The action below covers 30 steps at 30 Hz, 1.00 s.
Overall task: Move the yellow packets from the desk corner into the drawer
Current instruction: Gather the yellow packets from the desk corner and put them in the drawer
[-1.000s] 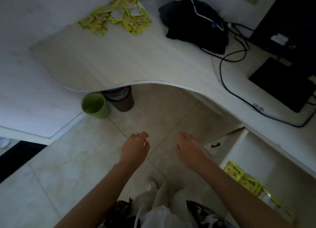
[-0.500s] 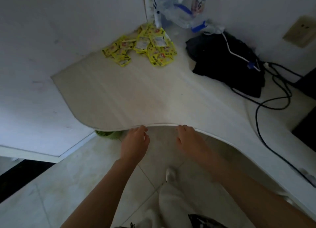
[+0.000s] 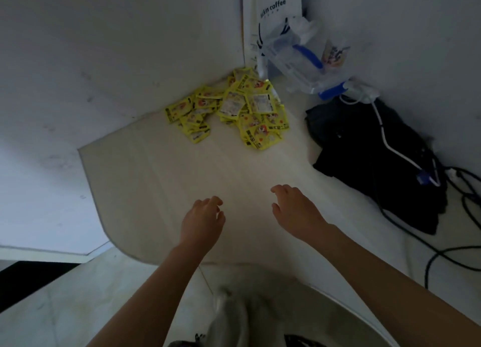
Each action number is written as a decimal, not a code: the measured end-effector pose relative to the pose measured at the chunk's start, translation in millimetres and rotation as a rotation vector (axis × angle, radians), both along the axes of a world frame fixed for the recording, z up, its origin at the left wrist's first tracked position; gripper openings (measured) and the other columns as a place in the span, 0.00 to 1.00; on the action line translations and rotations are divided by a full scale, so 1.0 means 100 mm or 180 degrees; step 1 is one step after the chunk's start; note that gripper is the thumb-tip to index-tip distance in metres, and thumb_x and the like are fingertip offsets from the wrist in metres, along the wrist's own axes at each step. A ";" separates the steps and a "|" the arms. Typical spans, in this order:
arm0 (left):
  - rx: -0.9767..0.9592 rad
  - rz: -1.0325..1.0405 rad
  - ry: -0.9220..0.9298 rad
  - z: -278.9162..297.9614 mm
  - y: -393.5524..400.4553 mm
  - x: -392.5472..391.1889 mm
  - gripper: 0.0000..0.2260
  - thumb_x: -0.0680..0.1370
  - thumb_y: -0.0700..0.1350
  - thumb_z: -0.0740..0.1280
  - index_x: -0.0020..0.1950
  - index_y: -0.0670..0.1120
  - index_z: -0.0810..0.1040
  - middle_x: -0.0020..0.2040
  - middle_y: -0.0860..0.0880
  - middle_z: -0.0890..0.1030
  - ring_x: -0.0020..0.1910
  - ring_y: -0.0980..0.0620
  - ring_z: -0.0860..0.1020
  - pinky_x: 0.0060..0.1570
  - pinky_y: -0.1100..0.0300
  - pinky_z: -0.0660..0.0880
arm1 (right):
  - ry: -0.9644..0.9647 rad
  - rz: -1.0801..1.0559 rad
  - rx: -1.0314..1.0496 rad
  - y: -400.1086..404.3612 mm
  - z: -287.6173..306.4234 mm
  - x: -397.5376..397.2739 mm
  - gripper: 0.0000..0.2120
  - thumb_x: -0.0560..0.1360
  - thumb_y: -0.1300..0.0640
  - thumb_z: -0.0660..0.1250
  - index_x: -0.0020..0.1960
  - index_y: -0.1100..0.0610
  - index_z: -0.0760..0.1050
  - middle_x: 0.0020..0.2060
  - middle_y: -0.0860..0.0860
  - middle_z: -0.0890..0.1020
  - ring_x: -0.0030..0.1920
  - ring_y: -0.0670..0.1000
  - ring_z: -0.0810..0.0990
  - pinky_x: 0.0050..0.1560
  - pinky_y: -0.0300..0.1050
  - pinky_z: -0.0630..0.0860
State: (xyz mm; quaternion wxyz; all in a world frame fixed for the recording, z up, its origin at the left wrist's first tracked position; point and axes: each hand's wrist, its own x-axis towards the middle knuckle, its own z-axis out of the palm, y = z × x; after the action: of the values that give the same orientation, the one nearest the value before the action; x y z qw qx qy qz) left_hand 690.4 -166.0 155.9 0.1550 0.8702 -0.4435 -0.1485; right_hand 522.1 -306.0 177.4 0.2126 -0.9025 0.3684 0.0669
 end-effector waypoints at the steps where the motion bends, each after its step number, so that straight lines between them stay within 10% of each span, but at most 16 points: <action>1: 0.0013 -0.0013 -0.0022 -0.01 -0.08 0.09 0.12 0.78 0.46 0.62 0.62 0.49 0.76 0.52 0.51 0.81 0.56 0.50 0.75 0.50 0.55 0.76 | 0.0001 0.0001 -0.0007 -0.09 -0.01 0.07 0.20 0.81 0.55 0.54 0.71 0.57 0.62 0.65 0.55 0.72 0.62 0.56 0.71 0.58 0.50 0.73; 30: 0.0563 0.0278 0.0079 -0.23 -1.97 2.46 0.17 0.79 0.45 0.62 0.66 0.44 0.72 0.66 0.43 0.72 0.66 0.42 0.70 0.59 0.46 0.72 | 0.0562 0.0219 -0.0408 -1.89 -0.43 1.62 0.22 0.77 0.64 0.58 0.71 0.57 0.63 0.64 0.57 0.70 0.61 0.60 0.71 0.54 0.51 0.73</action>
State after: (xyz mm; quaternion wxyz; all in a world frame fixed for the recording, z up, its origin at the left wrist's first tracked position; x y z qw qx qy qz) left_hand 936.1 -362.9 132.5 0.0893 0.8970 -0.3884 -0.1910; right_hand 684.0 -495.3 134.6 0.1187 -0.9170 0.3580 0.1297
